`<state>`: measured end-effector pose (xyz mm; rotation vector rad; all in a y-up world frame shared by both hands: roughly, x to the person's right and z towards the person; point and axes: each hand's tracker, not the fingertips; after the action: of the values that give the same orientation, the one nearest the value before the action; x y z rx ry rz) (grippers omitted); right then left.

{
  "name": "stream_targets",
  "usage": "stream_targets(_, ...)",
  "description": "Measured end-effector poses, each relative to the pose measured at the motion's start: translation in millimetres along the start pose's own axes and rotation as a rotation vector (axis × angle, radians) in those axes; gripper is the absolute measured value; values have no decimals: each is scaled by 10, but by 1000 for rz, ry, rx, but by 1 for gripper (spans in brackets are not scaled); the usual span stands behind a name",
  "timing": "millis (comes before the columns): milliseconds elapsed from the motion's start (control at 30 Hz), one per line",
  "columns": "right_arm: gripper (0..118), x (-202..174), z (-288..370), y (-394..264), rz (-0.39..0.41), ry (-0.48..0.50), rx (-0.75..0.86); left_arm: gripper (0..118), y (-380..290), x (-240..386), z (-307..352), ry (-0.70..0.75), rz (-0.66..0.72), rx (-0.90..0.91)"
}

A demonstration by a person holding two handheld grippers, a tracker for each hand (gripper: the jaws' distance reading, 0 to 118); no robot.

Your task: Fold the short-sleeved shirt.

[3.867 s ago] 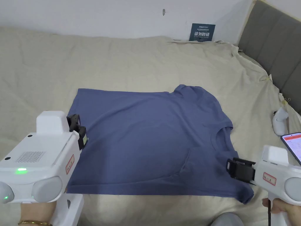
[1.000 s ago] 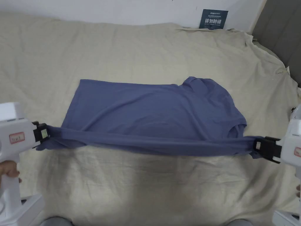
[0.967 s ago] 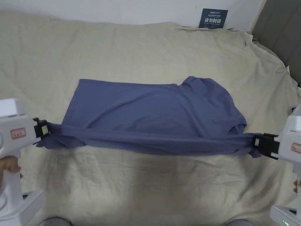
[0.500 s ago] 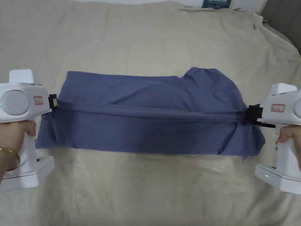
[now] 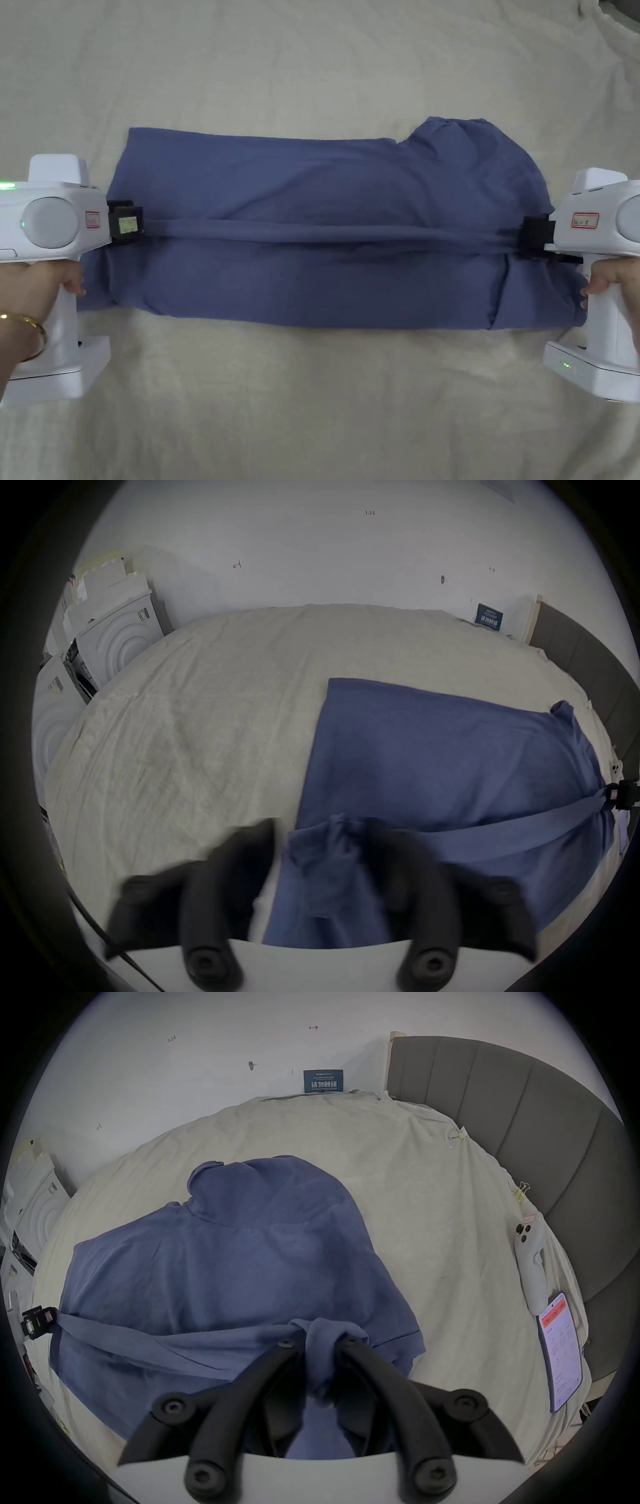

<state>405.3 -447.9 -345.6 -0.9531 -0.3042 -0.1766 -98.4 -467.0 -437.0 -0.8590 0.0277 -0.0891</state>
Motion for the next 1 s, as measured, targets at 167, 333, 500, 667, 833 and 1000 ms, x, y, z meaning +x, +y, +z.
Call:
stream_targets(167,97,64,310,33,-36,6,77,107,91,-192,283,-11,49,73)
stream_targets(333,97,61,962,90,2,27,235,108,170,-258,809,-46,41,189)
stream_targets(500,97,12,1575,-185,45,56,384,108,-5,-238,1420,-64,24,365)
stream_targets(667,97,12,1988,-685,78,149,491,106,-404,-155,1834,-102,-10,440)
stream_targets(833,97,-28,2279,-1185,107,72,582,94,-809,-120,2148,-127,13,528)
stream_targets(1000,84,-5,2424,-1535,34,72,622,42,-1051,-104,2362,-172,9,568)
